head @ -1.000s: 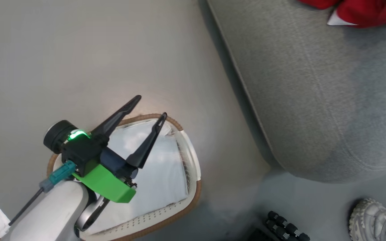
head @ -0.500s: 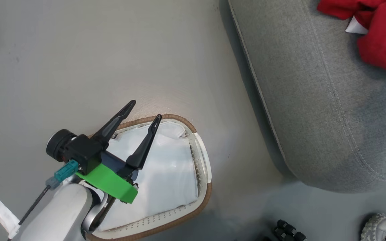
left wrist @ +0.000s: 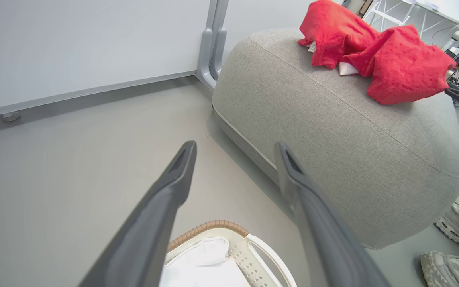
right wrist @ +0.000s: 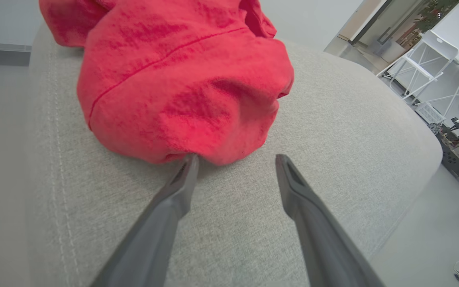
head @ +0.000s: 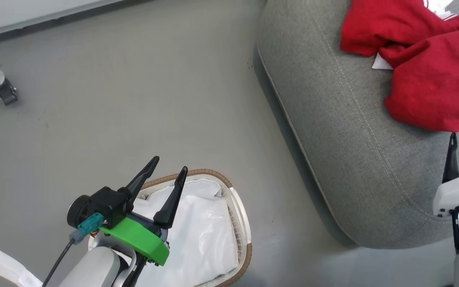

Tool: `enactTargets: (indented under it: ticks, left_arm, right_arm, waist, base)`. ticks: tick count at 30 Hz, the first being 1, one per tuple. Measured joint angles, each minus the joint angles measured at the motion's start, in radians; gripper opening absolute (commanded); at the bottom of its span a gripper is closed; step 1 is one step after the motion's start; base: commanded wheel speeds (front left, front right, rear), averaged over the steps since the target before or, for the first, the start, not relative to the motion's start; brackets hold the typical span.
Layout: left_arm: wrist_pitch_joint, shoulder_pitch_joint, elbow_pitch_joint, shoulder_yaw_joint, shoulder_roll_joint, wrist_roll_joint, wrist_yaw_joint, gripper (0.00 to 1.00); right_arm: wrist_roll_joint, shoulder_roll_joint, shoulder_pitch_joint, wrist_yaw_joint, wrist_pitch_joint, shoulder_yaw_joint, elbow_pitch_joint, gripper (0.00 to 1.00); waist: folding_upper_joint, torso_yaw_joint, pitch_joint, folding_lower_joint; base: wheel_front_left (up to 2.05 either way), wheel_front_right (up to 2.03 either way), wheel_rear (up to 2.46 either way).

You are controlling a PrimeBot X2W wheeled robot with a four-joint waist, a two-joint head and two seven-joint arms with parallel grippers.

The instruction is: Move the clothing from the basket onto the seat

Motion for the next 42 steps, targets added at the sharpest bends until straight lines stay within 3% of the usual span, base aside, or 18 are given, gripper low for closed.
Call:
enactTargets:
  ticks: [11,20,31,42]
  left_arm:
    - [0.000,0.041,0.063,0.098,-0.056,0.037,0.000,1.00]
    - [0.000,0.095,0.125,0.297,-0.126,0.166,0.000,1.00]
    - [0.000,0.195,0.125,0.503,-0.194,0.318,0.000,1.00]
    - [0.000,0.308,0.119,0.606,-0.260,0.384,0.000,1.00]
  right_arm:
    - [0.159,0.021,0.060,0.000,0.000,0.226,-0.048,1.00]
    - [0.315,0.028,0.034,0.000,0.000,0.391,-0.027,1.00]
    - [0.379,0.028,0.078,0.000,0.000,0.426,-0.017,1.00]
    - [0.417,0.028,0.171,0.000,0.000,0.449,-0.007,1.00]
  waist:
    - [0.0000,0.045,-0.112,0.0000]
    - [0.0000,0.142,-0.175,0.0000]
    - [0.0000,0.247,-0.261,0.0000]
    - [-0.0001,0.283,-0.357,-0.0001]
  base:
    - [0.00,0.00,0.00]
    - [0.00,0.00,0.00]
    - [0.00,0.00,0.00]
    - [0.00,0.00,0.00]
